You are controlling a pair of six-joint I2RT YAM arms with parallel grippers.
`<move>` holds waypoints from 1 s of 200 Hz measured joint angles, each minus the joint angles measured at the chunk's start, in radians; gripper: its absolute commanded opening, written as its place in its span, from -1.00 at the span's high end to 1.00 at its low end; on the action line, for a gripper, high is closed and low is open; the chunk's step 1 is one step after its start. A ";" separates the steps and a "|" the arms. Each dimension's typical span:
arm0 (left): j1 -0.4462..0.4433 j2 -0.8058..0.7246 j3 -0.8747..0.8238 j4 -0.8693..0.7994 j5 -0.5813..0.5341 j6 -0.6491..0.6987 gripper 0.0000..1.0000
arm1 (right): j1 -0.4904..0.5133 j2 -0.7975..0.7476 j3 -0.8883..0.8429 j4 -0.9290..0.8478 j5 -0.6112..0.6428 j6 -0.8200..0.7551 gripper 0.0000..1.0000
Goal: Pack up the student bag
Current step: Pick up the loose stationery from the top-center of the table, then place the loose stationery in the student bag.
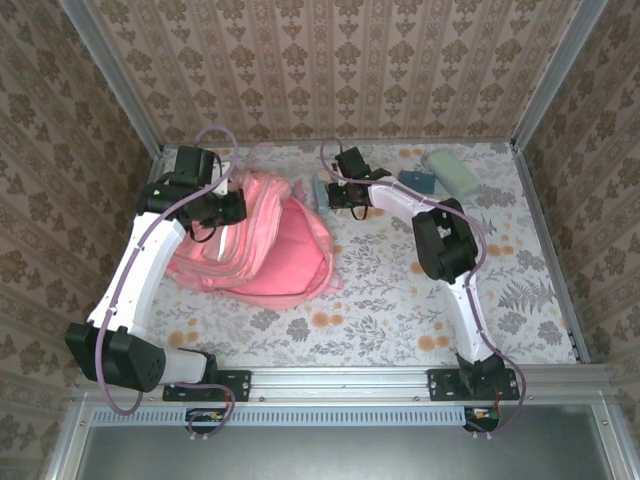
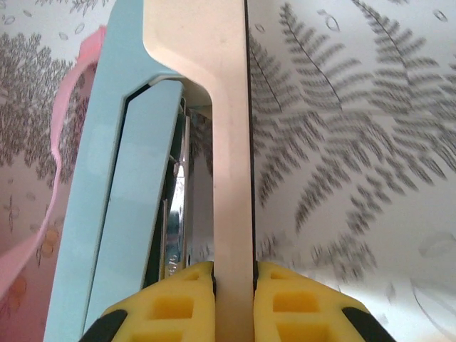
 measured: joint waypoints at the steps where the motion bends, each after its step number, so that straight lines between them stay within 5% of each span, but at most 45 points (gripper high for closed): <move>1: 0.000 0.000 0.000 0.001 0.000 0.000 1.00 | 0.000 -0.006 -0.006 0.000 0.000 0.000 1.00; 62: 0.000 0.000 -0.023 0.053 0.044 -0.061 1.00 | 0.012 -0.377 -0.242 -0.016 0.010 0.046 1.00; 108: -0.013 0.010 -0.029 0.105 0.074 -0.119 1.00 | 0.119 -0.542 -0.330 -0.029 0.007 0.128 1.00; 189: -0.027 0.029 -0.033 0.139 0.090 -0.150 1.00 | 0.271 -0.330 -0.397 0.026 0.020 0.419 1.00; 200: -0.029 0.029 -0.039 0.143 0.091 -0.150 1.00 | 0.278 -0.291 -0.370 0.041 0.025 0.438 0.83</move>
